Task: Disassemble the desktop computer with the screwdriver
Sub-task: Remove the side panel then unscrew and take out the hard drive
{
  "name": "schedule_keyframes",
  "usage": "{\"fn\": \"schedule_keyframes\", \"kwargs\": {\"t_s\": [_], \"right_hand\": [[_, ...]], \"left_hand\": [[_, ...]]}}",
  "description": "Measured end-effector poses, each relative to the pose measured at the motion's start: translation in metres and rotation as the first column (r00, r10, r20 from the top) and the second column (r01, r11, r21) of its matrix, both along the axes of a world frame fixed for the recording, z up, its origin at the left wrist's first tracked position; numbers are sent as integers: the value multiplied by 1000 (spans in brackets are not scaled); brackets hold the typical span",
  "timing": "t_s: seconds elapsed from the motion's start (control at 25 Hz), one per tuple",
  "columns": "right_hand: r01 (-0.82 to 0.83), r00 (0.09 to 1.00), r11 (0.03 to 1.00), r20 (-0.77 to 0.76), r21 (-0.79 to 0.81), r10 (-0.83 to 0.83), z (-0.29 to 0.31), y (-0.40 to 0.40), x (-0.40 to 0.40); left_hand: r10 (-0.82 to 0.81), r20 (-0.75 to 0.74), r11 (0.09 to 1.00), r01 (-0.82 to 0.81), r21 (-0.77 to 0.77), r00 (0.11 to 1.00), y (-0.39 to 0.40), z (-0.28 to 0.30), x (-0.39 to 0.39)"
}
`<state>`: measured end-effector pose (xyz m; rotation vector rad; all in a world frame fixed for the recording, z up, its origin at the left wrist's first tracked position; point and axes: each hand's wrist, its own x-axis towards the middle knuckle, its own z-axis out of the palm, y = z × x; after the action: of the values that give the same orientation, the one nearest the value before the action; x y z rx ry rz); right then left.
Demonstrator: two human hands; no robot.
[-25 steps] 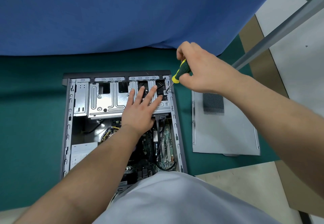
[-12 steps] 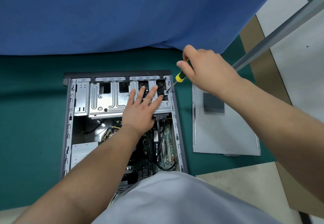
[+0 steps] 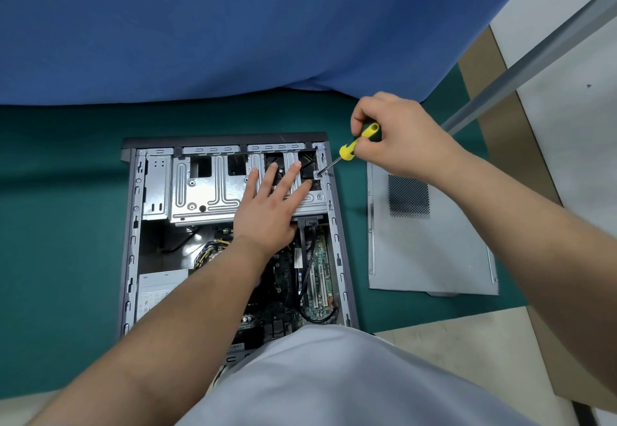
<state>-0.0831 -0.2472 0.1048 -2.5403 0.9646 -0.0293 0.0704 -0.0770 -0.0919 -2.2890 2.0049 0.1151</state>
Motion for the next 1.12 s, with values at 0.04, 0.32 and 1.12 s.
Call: {"fn": "schedule_keyframes", "kwargs": {"t_s": [0.04,0.32,1.12], "right_hand": [[22,1000,1000,19,16,-22,0,1,-2],[67,995,998,78,20,-68,-3,6,-11],[236,945,967,209,93,-251,0,10,-32]], "left_hand": [[-1,-1,1000,1,0,1000,0,0,0],[-3,-21,1000,3,-15,1000,0,-1,1],[29,-354,998,-7,63,935,2,17,12]]}}
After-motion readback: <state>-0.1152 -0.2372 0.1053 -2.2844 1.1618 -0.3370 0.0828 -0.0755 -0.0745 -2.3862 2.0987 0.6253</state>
